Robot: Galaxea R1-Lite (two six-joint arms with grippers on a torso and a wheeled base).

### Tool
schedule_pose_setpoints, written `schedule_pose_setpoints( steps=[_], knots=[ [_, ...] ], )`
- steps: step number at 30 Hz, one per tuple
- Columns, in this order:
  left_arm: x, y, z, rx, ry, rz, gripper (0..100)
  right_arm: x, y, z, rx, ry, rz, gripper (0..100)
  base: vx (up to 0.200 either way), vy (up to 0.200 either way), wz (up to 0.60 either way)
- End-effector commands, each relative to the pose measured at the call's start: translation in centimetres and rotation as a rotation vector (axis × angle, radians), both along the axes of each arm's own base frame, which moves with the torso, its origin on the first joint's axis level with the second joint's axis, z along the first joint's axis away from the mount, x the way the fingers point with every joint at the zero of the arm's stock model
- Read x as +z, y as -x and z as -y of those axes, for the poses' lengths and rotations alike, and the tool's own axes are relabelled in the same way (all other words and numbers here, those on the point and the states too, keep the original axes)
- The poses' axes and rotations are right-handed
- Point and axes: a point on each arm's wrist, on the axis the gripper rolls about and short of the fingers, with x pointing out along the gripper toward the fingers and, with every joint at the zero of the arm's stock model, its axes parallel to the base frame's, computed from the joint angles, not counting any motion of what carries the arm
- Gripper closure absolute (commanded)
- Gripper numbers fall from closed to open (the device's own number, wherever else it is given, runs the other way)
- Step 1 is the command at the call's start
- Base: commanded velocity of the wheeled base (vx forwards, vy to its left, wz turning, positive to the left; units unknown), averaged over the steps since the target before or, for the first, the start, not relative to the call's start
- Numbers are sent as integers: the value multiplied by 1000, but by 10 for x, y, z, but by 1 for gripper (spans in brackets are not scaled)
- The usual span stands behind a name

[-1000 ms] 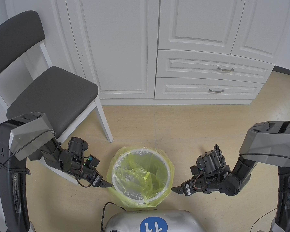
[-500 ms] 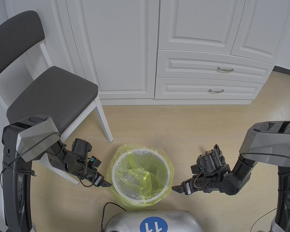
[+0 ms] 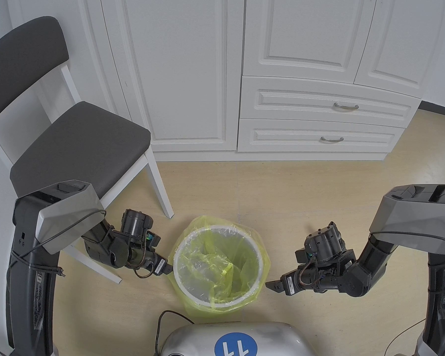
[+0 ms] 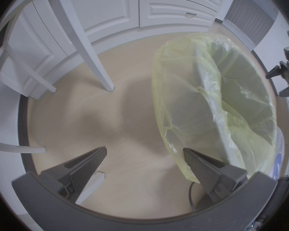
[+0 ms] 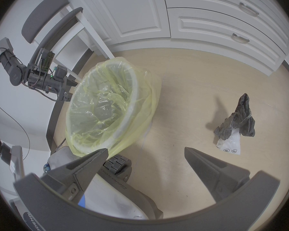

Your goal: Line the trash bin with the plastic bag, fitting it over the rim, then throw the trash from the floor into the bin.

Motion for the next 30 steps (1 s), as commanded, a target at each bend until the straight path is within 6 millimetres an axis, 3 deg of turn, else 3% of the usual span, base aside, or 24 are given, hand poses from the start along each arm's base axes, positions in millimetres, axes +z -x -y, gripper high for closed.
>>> schedule_pose_setpoints(
  steps=[1,13,18,30],
  knots=[
    [-4,-2,9,27,-40,59,0,6,-3,3,-11,-11,19,0,0,0,0],
    [-6,-21,30,134,51,225,0,10,-7,8,-28,-14,31,0,0,0,0],
    [-6,-43,39,233,174,258,0,14,-14,11,-49,-25,49,0,0,0,0],
    [-13,-70,27,329,268,304,0,10,-34,22,-103,-56,107,0,0,0,0]
  ],
)
